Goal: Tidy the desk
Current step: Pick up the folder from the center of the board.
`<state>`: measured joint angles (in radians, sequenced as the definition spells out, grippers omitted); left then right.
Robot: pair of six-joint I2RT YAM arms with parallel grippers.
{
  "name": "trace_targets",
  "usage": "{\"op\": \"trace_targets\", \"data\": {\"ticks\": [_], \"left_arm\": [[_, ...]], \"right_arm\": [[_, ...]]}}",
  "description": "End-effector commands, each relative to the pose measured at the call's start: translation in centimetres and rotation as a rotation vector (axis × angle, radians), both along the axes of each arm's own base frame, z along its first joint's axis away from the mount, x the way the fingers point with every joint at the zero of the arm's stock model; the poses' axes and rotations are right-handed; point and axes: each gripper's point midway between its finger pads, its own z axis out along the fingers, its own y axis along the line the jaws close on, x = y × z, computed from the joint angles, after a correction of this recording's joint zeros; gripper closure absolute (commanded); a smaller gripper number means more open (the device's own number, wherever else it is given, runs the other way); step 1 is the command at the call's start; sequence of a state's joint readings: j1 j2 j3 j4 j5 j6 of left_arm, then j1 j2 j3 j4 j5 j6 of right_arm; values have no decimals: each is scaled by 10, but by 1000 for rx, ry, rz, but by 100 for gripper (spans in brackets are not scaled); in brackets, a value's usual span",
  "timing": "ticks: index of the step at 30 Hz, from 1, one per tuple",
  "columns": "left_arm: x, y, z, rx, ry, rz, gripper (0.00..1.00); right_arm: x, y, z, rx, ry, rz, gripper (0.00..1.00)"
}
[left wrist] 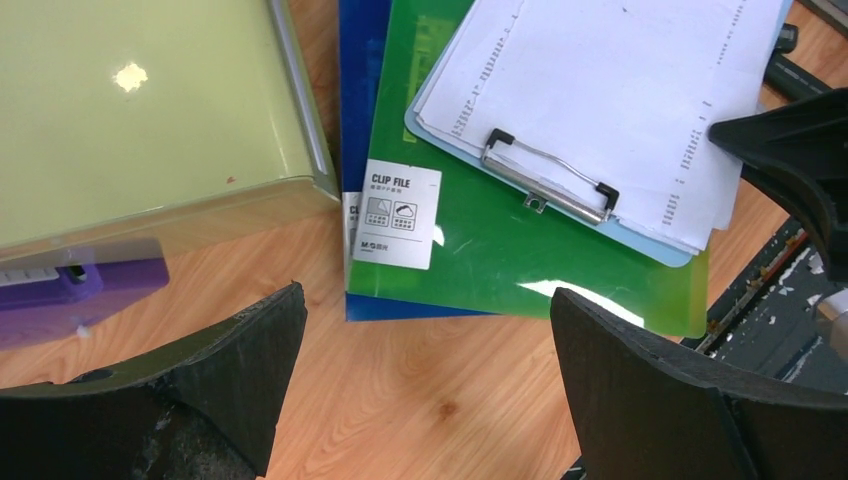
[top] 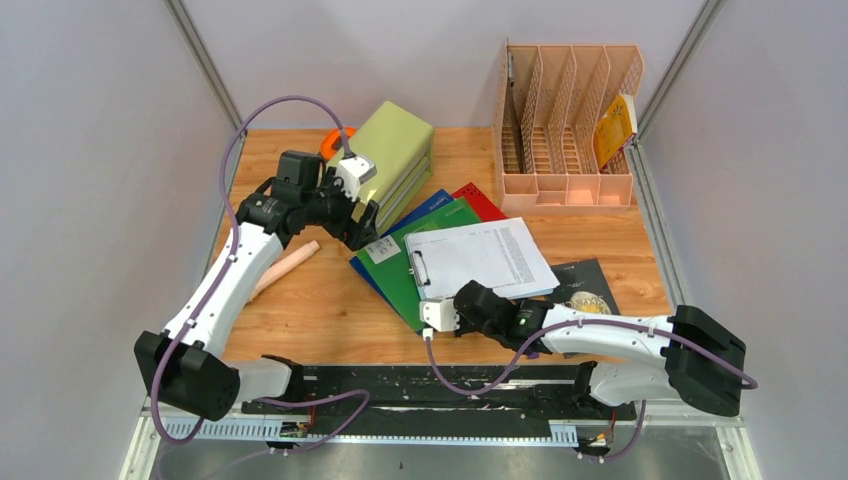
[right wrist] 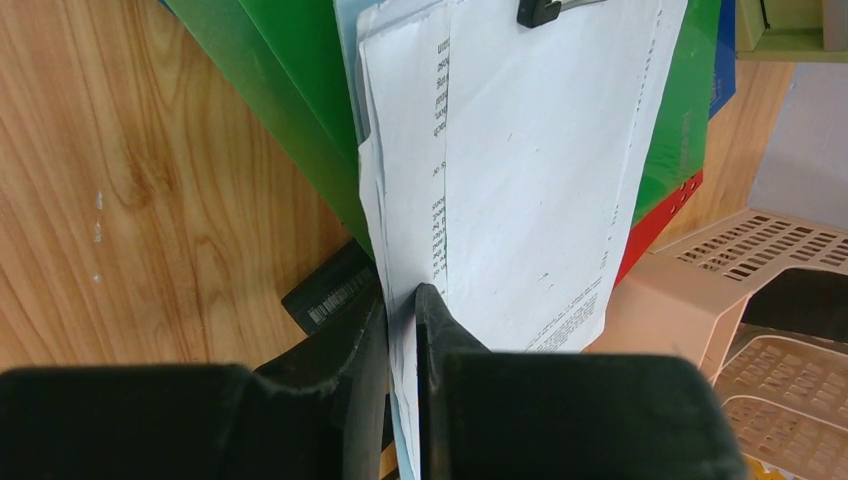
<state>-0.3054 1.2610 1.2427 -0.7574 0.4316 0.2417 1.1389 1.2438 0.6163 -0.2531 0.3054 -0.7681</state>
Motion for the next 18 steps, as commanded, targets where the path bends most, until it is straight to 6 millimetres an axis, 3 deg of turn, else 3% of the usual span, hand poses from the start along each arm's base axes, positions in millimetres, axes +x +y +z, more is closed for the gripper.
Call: {"op": "trace_targets", "data": {"ticks": [1, 9, 13, 18], "left_arm": [[1, -12, 19, -42, -73, -70, 0], [1, -16, 15, -48, -68, -83, 0], [2, -17, 13, -43, -70, -85, 0], [3, -19, 16, -56, -80, -93, 0]], "right_arm": [[-7, 15, 16, 73, 33, 27, 88], [-9, 20, 21, 89, 52, 32, 93], [-8, 24, 29, 118, 53, 23, 100], [0, 28, 46, 157, 25, -14, 100]]}}
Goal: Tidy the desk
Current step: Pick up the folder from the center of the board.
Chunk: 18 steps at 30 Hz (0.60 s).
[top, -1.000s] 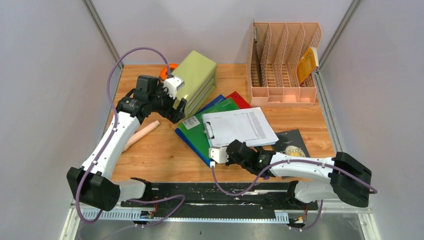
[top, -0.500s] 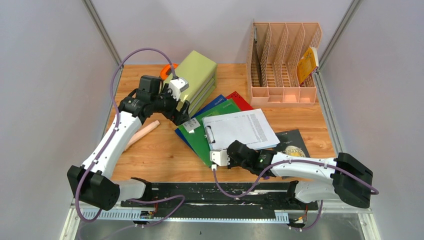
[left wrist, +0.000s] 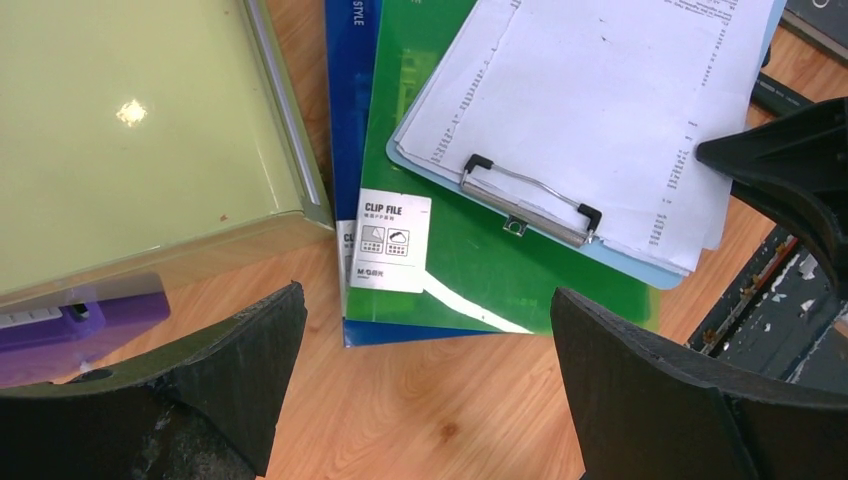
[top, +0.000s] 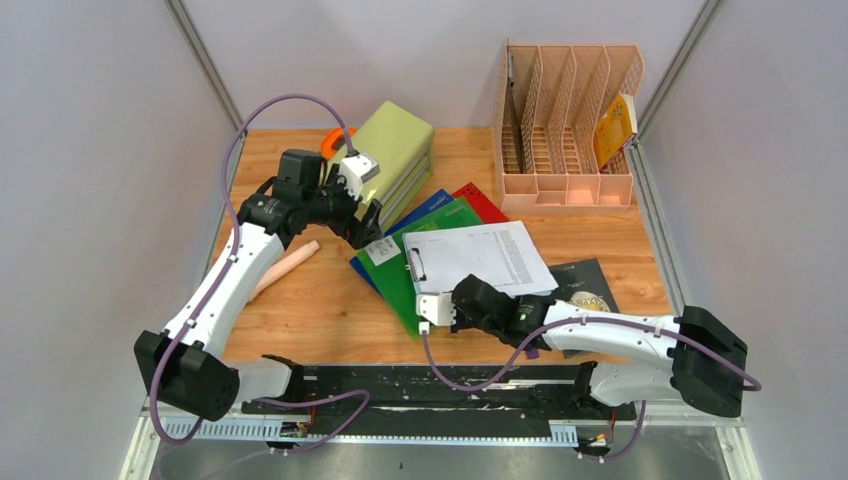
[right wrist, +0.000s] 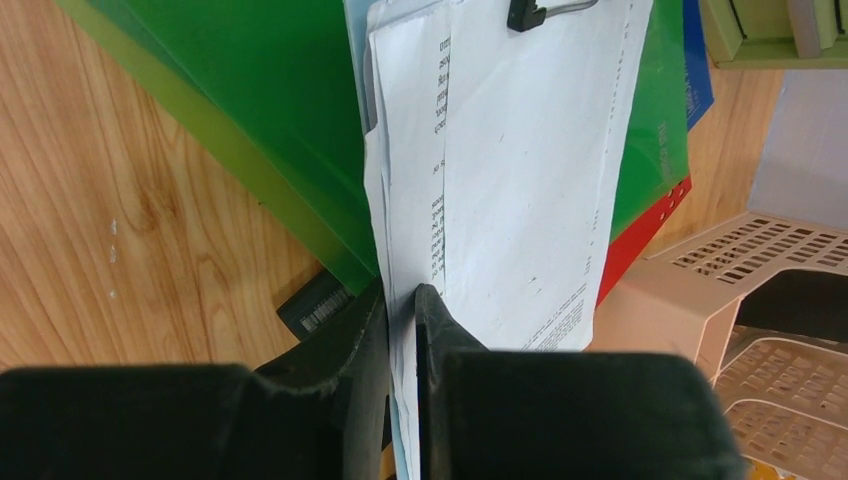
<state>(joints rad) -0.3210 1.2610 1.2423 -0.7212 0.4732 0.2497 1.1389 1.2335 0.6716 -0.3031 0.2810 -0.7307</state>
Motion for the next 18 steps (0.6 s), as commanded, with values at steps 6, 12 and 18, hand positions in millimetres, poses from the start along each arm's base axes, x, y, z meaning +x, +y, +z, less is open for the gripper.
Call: {"op": "trace_targets", "data": {"ticks": [6, 12, 18], "left_arm": [[4, -15, 30, -70, -85, -70, 0], [6, -29, 69, -153, -116, -112, 0], [5, -37, 92, -195, -208, -177, 0]], "right_arm": [[36, 22, 98, 265, -71, -79, 100], [59, 17, 176, 432, -74, -112, 100], [59, 15, 205, 479, -64, -96, 100]]}}
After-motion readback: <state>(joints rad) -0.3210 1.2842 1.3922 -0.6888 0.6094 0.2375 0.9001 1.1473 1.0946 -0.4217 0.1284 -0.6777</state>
